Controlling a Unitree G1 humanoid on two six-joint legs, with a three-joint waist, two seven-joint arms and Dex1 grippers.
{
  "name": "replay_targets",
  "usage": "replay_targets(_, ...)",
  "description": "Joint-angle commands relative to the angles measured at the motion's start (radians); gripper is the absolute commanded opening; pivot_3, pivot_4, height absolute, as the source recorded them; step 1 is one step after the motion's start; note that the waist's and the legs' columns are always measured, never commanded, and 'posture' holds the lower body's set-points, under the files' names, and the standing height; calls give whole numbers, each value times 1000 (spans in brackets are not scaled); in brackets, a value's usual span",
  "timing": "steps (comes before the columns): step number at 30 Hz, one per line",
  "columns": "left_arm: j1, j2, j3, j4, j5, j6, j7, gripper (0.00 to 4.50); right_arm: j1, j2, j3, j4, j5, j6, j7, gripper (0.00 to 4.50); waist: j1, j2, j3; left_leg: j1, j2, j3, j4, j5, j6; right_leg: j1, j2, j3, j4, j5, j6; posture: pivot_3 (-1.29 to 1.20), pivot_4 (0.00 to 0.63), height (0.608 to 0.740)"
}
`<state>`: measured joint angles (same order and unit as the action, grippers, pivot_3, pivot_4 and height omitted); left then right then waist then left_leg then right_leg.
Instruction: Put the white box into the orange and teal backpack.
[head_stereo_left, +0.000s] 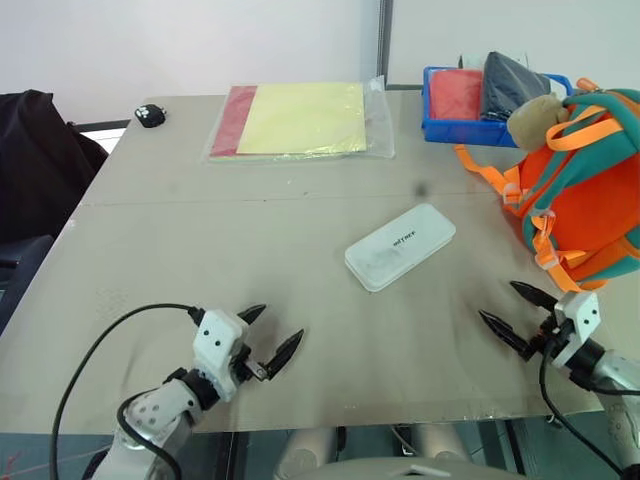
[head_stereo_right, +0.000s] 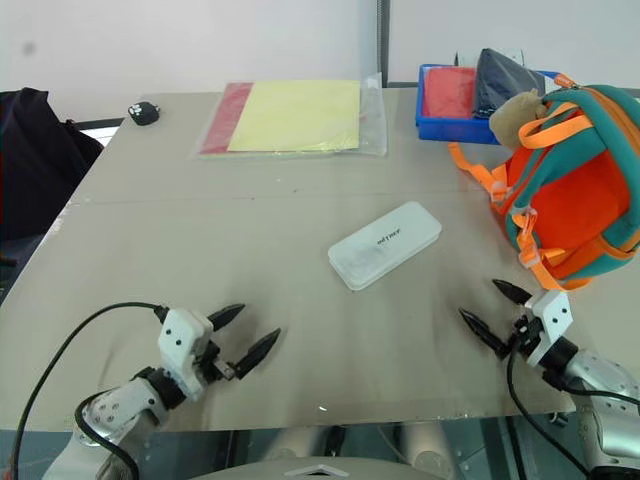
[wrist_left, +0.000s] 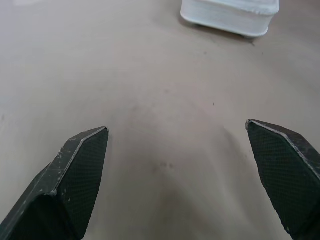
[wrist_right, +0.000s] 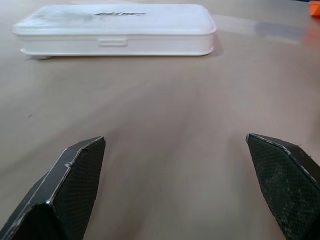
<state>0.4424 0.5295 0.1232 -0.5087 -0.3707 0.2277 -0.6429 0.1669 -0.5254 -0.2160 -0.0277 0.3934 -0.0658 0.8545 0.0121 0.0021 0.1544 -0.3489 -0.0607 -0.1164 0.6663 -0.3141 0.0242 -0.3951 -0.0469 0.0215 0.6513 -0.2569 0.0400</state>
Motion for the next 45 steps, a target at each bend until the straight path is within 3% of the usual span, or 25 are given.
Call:
replay_targets(1,-45,41,25,-3,-22,3,-46,4500,-77,5,13,-45,-37,38,-80,3952,-1,0,0,0,0,0,0,0,0,0,0,0,0,0,0,0,150,740)
replay_targets(2,-64,53,18,11,-14,2,-58,4500,-105,10,21,-39,-40,54,-95,3801,0,0,0,0,0,0,0,0,0,0,0,0,0,0,0,0,150,740)
replay_targets(4,-102,72,-3,34,-6,7,-83,4500,-171,16,43,-4,-78,82,-138,3020,0,0,0,0,0,0,0,0,-1,0,0,0,0,0,0,0,150,740)
replay_targets(5,-126,73,-13,43,-17,24,-90,4500,-211,17,55,22,-109,94,-170,2903,0,0,0,0,0,0,0,0,-1,0,0,0,0,0,0,0,150,740)
replay_targets(7,-224,60,-63,76,-16,88,-74,4500,-342,35,63,87,-155,191,-285,2044,0,0,0,0,0,0,0,1,-1,0,0,0,0,0,0,0,150,740)
replay_targets(8,-262,54,-83,89,-10,110,-66,4500,-390,43,64,115,-168,224,-326,1954,1,0,0,0,0,0,0,1,-1,0,0,0,0,0,0,0,150,740)
replay_targets(12,-403,26,-179,133,28,159,-63,4500,-596,73,91,295,-249,222,-429,153,-2,0,0,-4,-3,0,2,1,-2,-8,-1,1,6,1,0,0,150,740)
replay_targets(13,-449,6,-207,153,41,169,-53,4500,-652,80,95,360,-264,217,-449,44,-4,0,0,-5,-3,1,2,1,-2,-9,-1,2,7,1,0,0,150,740)
replay_targets(19,-601,-66,-266,290,108,165,-14,4500,-748,110,172,456,-232,218,-259,44,-21,-1,0,-14,-3,2,3,2,-3,-18,0,2,8,1,0,0,150,740)
replay_targets(27,-636,-78,-246,358,165,124,23,4500,-618,120,264,202,-158,365,-83,44,-30,-1,-1,-14,-3,1,2,2,-3,-19,-1,2,8,1,0,0,150,740)
replay_targets(38,-546,22,-61,334,153,110,10,4500,-357,101,300,-246,-45,593,-96,44,-42,-1,-2,-11,-1,1,3,3,-5,-18,1,3,12,1,0,0,150,740)
replay_targets(43,-513,69,21,335,107,149,-40,4500,-327,118,289,-268,-59,602,-147,44,-34,-1,-2,-13,-2,0,3,3,-5,-19,0,2,11,1,0,0,150,740)
replay_targets(45,-511,81,95,340,21,205,-71,4500,-337,116,277,-249,-65,592,-156,44,-29,-2,-2,-13,-2,0,3,3,-5,-19,0,2,11,1,0,0,150,740)
